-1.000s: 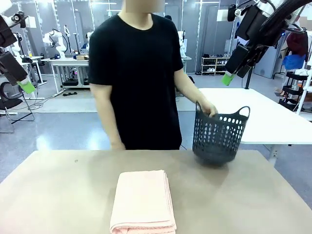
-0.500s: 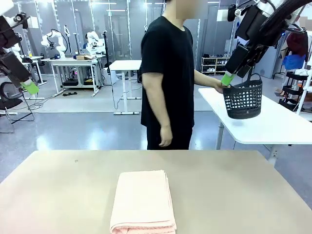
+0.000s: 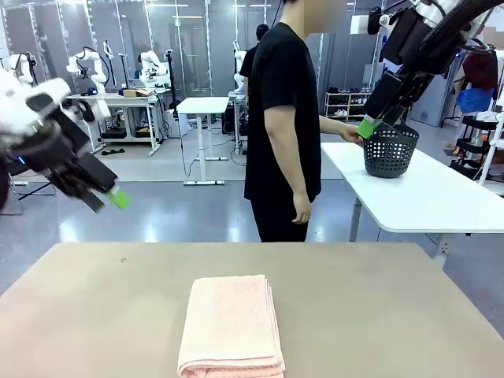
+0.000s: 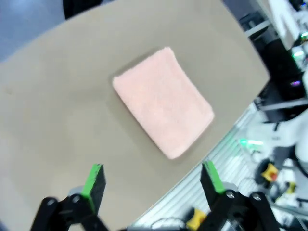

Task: Fold the towel.
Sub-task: Pick up the 100 cm Hotel Towel and place it on the left side of the table.

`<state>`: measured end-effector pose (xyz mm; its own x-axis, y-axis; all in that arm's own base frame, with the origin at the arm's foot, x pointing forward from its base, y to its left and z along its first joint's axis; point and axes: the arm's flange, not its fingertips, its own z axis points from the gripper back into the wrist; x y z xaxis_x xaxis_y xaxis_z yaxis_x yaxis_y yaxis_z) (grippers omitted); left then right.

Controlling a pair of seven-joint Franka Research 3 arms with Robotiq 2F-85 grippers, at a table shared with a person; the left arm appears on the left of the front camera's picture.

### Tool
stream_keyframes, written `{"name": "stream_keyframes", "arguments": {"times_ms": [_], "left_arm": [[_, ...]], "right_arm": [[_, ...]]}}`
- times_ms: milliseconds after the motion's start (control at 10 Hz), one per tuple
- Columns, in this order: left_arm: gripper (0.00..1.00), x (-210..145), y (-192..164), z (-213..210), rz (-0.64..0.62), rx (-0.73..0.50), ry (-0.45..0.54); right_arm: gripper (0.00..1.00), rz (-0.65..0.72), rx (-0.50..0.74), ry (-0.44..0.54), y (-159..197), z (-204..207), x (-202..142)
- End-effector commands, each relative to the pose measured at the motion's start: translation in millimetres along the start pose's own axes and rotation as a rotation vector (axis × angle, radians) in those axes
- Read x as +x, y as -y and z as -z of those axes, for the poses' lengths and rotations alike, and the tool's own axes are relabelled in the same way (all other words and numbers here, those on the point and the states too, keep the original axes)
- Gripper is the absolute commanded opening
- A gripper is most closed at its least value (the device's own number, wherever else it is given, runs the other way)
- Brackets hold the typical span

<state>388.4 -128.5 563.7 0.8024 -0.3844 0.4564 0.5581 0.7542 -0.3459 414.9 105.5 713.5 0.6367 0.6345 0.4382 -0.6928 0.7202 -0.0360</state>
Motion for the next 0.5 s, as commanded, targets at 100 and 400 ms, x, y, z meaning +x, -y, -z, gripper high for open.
{"name": "stream_keyframes", "arguments": {"times_ms": [100, 400], "left_arm": [[1.00, -6, -10, 101, -0.117, -0.127, 0.061], [1.00, -13, -23, 202, -0.243, -0.200, 0.071]], "right_arm": [[1.00, 0.002, -0.001, -0.002, 0, -1, -1], [1.00, 0.002, -0.001, -0.002, 0, -1, -1]]}}
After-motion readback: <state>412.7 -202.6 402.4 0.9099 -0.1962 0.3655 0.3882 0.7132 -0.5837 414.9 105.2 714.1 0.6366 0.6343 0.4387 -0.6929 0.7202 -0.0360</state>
